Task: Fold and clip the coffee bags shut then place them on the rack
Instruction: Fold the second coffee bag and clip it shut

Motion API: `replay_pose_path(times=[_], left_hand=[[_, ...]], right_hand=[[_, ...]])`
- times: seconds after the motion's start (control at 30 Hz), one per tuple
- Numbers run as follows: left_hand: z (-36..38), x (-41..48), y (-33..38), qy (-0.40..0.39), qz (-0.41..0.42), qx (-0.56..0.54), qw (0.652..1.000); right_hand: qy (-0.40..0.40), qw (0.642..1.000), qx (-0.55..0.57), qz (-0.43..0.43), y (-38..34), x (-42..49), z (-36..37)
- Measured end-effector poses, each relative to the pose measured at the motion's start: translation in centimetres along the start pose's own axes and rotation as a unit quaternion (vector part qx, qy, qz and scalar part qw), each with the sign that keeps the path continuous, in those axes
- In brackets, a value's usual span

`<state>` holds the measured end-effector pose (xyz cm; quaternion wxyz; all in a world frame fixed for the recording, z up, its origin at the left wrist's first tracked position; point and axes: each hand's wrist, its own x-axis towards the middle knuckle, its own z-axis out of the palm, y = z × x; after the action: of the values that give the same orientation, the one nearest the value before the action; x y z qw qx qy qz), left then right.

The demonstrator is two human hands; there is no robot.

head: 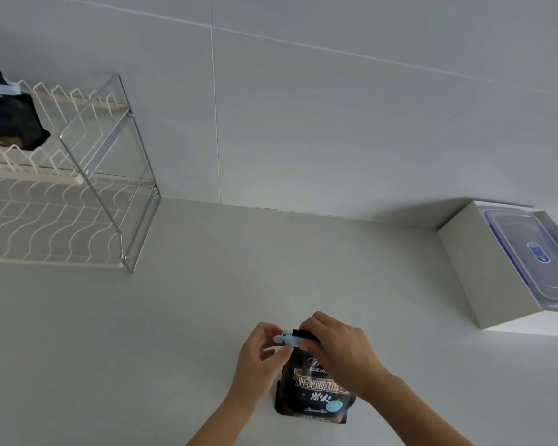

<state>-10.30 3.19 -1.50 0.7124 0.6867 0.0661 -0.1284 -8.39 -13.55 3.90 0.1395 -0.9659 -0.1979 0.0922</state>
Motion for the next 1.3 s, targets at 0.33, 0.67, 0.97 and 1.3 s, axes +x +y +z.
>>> replay_pose_path(times=[0.33, 0.67, 0.97, 1.3], left_hand=[[-1.0, -0.9, 1.3, 0.081, 0.084, 0.190, 0.975], [-1.6, -1.2, 1.9, 0.051, 0.097, 0.226, 0.968], [-2.4, -1.5, 2.2, 0.004, 0.097, 0.236, 0.967], [-3.0, -1.8, 2.7, -0.019, 0.070, 0.224, 0.972]], right_hand=[[0.002, 1.000, 0.014, 0.009, -0.7, -0.3, -0.3], [-0.025, 0.999, 0.044, 0.014, -1.2, -0.4, -0.3], [-0.024, 0.999, 0.031, -0.016, -2.5, -0.1, 0.3], [0.036, 0.999, 0.034, -0.015, -2.4, 0.1, 0.8]])
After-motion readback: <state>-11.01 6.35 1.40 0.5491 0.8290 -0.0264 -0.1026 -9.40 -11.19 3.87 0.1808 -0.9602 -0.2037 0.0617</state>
